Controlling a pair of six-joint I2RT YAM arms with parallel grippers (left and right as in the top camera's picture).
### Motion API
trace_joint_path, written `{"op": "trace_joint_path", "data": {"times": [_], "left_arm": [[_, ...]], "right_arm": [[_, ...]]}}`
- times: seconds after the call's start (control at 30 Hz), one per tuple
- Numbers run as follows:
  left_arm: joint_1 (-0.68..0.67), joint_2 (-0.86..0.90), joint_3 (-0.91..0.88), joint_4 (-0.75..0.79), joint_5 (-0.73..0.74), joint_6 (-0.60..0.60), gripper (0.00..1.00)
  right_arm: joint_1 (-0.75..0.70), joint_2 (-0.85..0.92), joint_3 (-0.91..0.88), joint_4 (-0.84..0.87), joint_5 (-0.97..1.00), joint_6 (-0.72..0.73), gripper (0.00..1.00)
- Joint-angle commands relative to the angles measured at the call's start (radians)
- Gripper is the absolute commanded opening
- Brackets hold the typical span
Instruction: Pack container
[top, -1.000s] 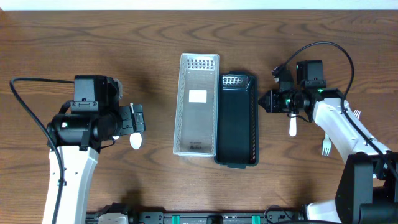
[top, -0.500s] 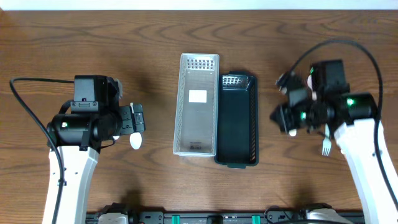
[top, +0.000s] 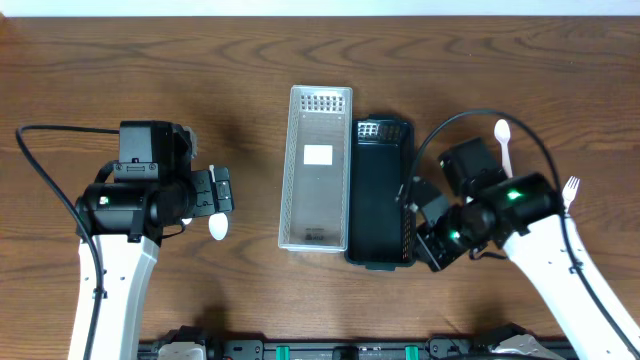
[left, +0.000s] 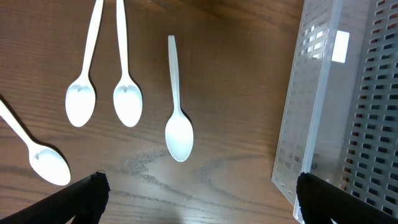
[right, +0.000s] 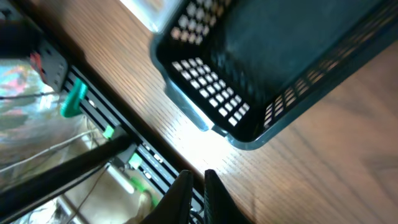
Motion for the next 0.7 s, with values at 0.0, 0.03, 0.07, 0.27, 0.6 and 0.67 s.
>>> {"op": "trace_joint_path", "data": {"times": [0.0, 0.03, 0.07, 0.27, 0.6, 0.67], "left_arm": [[-0.003, 0.003, 0.021, -0.003, -0.004, -0.001, 0.98], [-0.003, 0.003, 0.021, -0.003, -0.004, -0.001, 0.98], [-0.003, 0.003, 0.021, -0.003, -0.004, -0.001, 0.98], [-0.003, 0.003, 0.021, -0.002, -0.004, -0.001, 0.98], [-0.003, 0.003, 0.021, -0.003, -0.004, -0.001, 0.98], [-0.003, 0.003, 0.021, -0.003, -0.004, -0.001, 0.98]], "right_arm": [[0.026, -0.008, -0.086, 0.027, -0.013, 0.033, 0.06], [0.032, -0.008, -0.105, 0.04, -0.018, 0.034, 0.05], [0.039, -0.008, -0.124, 0.059, -0.036, 0.041, 0.04], [0.084, -0.008, -0.169, 0.117, -0.05, 0.113, 0.01], [0.146, 0.0, -0.238, 0.207, -0.048, 0.168, 0.02], [0.146, 0.002, -0.239, 0.227, -0.037, 0.168, 0.02]]}}
